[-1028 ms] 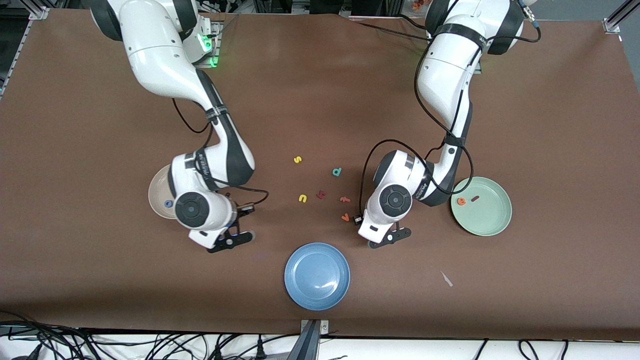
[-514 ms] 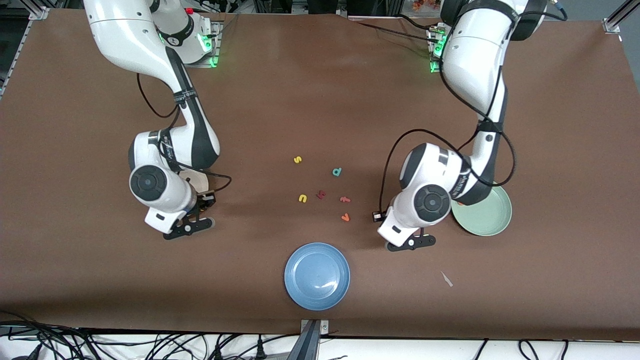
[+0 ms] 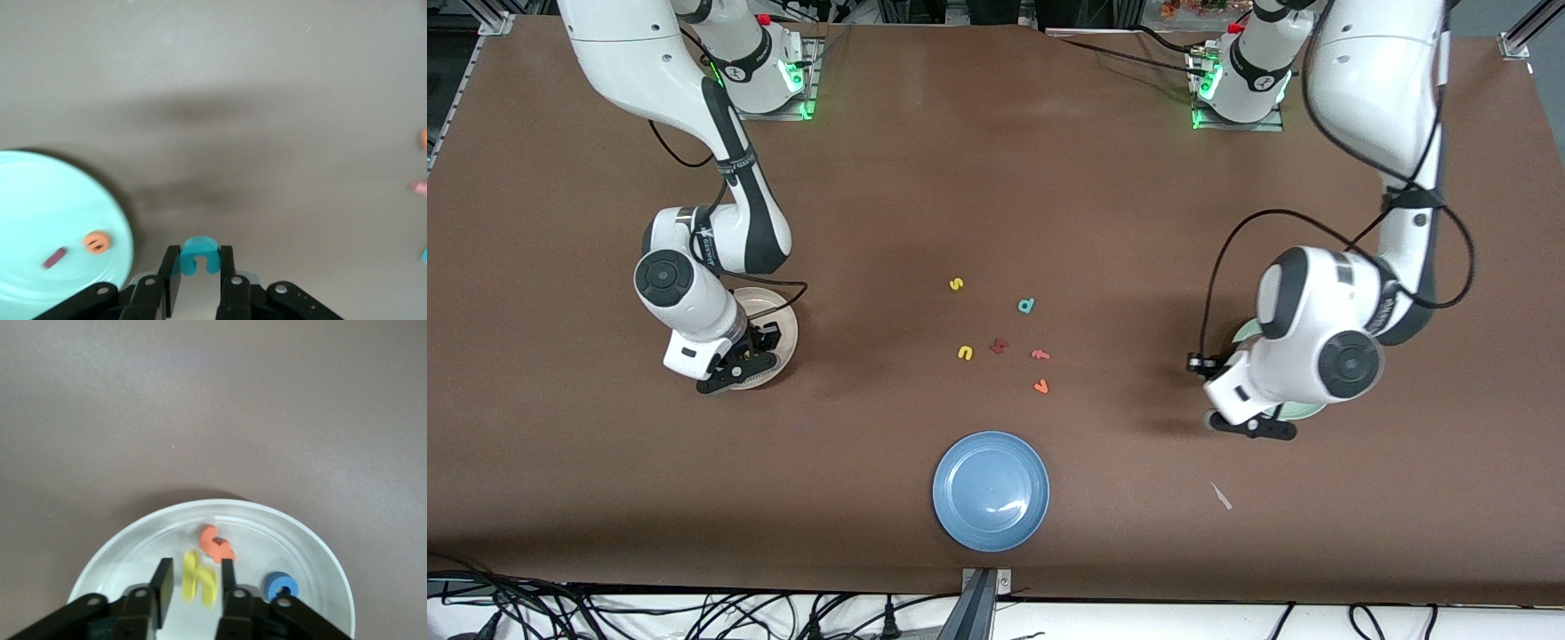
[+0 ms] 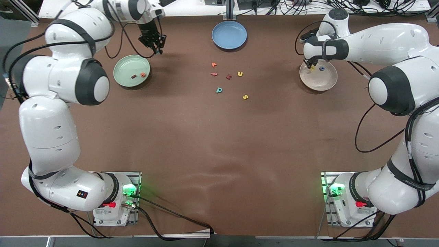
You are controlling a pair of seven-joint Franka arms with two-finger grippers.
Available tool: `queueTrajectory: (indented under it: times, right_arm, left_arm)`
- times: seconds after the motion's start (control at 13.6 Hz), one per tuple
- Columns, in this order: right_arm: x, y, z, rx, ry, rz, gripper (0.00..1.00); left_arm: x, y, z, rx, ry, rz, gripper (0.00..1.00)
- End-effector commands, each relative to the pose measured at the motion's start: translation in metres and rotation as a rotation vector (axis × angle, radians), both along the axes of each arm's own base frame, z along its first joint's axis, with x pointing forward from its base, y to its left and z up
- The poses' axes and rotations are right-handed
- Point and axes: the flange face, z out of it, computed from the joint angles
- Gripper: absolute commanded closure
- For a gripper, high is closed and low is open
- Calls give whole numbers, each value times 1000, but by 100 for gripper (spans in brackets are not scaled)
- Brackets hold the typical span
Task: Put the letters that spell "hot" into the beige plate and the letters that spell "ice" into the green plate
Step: 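Place cyan c on the green plate while the right gripper places yellow h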
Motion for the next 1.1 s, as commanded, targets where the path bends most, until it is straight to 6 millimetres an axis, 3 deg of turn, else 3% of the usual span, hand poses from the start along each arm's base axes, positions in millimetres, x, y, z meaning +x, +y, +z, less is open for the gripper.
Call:
queueTrajectory:
  times: [0.0, 0.15, 0.37, 0.59, 0.88, 1.03]
  right_arm:
    - [-3, 7, 28, 103, 33, -72, 0]
    - [6, 19, 49, 140, 98, -160, 0]
    - [19, 39, 100, 149, 182, -290, 0]
    - [23, 49, 150, 136, 257, -320, 0]
    - [25, 54, 228, 35, 283, -254, 0]
    - [20, 53, 251, 17, 315, -250, 0]
  left_arm:
    - [-31, 40, 7, -57, 20, -64, 96]
    - [-40, 75, -2, -74, 25, -84, 96]
    - [-55, 113, -32, 38, -3, -166, 96]
    - [-56, 123, -67, 98, -84, -197, 96]
    - [-45, 125, -89, 158, -176, -257, 96]
    - [-41, 128, -100, 166, -208, -260, 96]
